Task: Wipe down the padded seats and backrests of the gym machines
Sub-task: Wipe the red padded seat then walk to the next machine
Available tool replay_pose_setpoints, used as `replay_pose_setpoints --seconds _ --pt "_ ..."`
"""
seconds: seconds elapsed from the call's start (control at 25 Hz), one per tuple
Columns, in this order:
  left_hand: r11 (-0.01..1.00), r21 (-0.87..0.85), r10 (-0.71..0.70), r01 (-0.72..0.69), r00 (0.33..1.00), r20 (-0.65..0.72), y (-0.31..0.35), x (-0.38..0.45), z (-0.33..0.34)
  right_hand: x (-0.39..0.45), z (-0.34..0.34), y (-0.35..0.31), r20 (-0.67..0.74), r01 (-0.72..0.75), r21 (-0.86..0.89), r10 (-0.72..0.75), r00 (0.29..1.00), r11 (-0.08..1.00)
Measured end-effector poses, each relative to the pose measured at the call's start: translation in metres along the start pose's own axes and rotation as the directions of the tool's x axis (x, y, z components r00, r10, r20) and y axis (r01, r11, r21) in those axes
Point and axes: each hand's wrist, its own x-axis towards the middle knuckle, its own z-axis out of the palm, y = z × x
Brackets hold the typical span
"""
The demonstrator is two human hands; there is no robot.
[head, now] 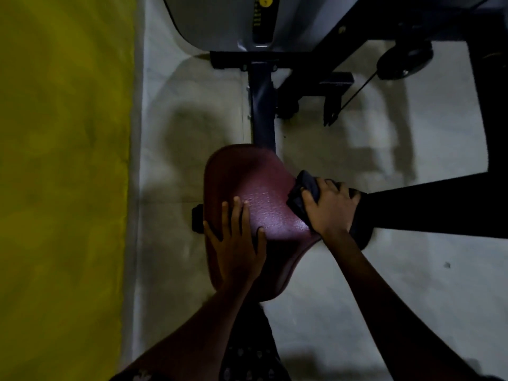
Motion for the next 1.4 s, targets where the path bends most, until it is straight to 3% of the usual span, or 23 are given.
replay_pose_setpoints --seconds 0.24,0.4,0.48,0.56,0.64,0.72,0.84,0.92,1.0,1.08,1.28,1.36,1.4 --pt "1.000 0.001 -0.010 0.010 1.000 -0.027 0.006 0.003 -0.003 0.030 -0.002 -0.050 0.037 0.062 0.008 -0.062 0.997 0.998" --pt "0.999 -0.034 -0.016 0.015 0.999 -0.042 0.006 0.000 0.000 0.064 -0.003 -0.080 0.081 0.067 0.237 -0.088 0.993 0.969" --pt "0.998 -0.056 -0.016 0.012 0.997 -0.071 0.005 0.000 0.002 0.081 -0.005 -0.107 0.119 0.164 0.335 -0.214 0.969 0.928" --pt "0.997 -0.070 -0.015 0.009 0.996 -0.086 0.003 0.002 0.002 0.088 -0.006 -0.144 0.141 0.360 0.269 -0.407 0.902 0.893" --pt "0.996 -0.086 -0.003 -0.005 0.996 -0.092 0.001 0.006 -0.001 0.087 -0.005 -0.169 0.180 0.588 0.125 -0.601 0.779 0.799" --pt "0.991 -0.128 0.036 -0.050 0.993 -0.116 -0.006 -0.006 0.000 0.090 -0.007 -0.168 0.225 0.667 0.124 -0.675 0.702 0.735" --pt "0.987 -0.135 0.064 -0.083 0.988 -0.137 -0.030 -0.055 0.010 0.104 -0.019 -0.160 0.286 0.467 0.270 -0.533 0.796 0.842" --pt "0.983 -0.149 0.084 -0.103 0.988 -0.129 -0.044 -0.083 0.015 0.097 -0.016 -0.167 0.262 0.531 0.156 -0.553 0.791 0.833" --pt "0.973 -0.197 0.092 -0.118 0.987 -0.135 -0.048 -0.089 0.020 0.081 -0.005 -0.173 0.217 0.727 -0.009 -0.708 0.672 0.687" --pt "0.969 -0.214 0.093 -0.121 0.986 -0.138 -0.046 -0.085 0.021 0.063 0.001 -0.172 0.239 0.862 -0.087 -0.829 0.505 0.500" --pt "0.947 -0.307 0.053 -0.095 0.989 -0.140 -0.045 -0.090 0.021 0.004 0.014 -0.156 0.301 0.996 -0.043 -0.950 0.083 0.073" --pt "0.940 -0.335 0.009 -0.058 0.989 -0.146 -0.042 -0.090 0.020 0.003 0.017 -0.144 0.332 0.999 -0.040 -0.943 -0.018 -0.033" --pt "0.936 -0.348 -0.005 -0.048 0.989 -0.150 -0.041 -0.088 0.019 0.015 0.015 -0.139 0.325 0.995 -0.089 -0.945 -0.020 -0.051"
